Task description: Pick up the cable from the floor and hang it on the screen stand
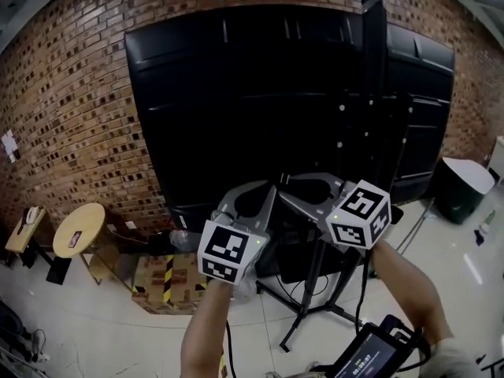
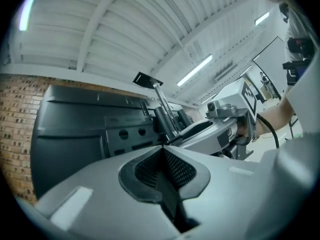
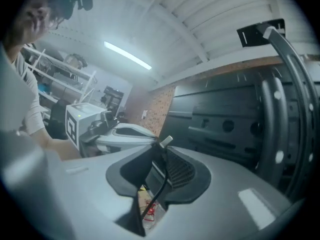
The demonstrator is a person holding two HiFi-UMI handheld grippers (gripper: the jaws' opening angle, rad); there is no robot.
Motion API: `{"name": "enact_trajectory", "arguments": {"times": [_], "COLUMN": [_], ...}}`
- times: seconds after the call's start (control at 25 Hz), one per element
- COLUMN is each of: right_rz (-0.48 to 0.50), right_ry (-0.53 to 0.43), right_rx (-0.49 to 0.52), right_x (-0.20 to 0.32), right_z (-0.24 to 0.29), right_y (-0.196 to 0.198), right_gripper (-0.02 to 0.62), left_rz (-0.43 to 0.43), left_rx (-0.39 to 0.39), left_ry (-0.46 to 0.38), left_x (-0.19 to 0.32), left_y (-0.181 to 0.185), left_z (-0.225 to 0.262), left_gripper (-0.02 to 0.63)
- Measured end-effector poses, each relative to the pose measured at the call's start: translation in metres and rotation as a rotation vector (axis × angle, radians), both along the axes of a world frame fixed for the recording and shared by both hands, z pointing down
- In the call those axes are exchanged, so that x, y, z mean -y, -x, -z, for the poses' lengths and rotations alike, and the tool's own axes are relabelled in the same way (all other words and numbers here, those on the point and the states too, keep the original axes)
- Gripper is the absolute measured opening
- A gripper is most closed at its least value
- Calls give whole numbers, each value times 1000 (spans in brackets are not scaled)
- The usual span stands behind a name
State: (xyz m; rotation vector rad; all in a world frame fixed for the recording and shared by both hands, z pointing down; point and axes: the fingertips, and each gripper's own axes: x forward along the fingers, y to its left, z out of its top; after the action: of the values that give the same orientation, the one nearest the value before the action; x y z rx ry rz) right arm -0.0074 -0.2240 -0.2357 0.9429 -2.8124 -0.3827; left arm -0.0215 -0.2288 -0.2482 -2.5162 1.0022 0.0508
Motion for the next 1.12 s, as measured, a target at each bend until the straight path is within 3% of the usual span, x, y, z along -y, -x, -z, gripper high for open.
{"name": "enact_trajectory", "arguments": {"times": [0.16,0.4,0.6,0.8,1.12], "right_rz": [-48,-107,-236,-326,-318], "right_ry": [-31,5,18,-73,-142], "right_rx": [-37,-43,-174,-281,-151], "right_x": [31,68,114,132,127], "right_z": [68,119,155,180,210], "right_y": [-21,-39,-41,-42,-88], "right_gripper": [91,91,91,91,91], "left_rz": [-18,69,86,95,147], "left_rx": [-38,-98,-79,-131,-109], "left_ry": [-89,-172,-230,-293,-225], "left_x": [25,54,71,71,103], "left_y": [-22,-38,-54,-58,-70], "left_z": [75,124,182,211,200], "left_gripper": [20,20,18,18,18]}}
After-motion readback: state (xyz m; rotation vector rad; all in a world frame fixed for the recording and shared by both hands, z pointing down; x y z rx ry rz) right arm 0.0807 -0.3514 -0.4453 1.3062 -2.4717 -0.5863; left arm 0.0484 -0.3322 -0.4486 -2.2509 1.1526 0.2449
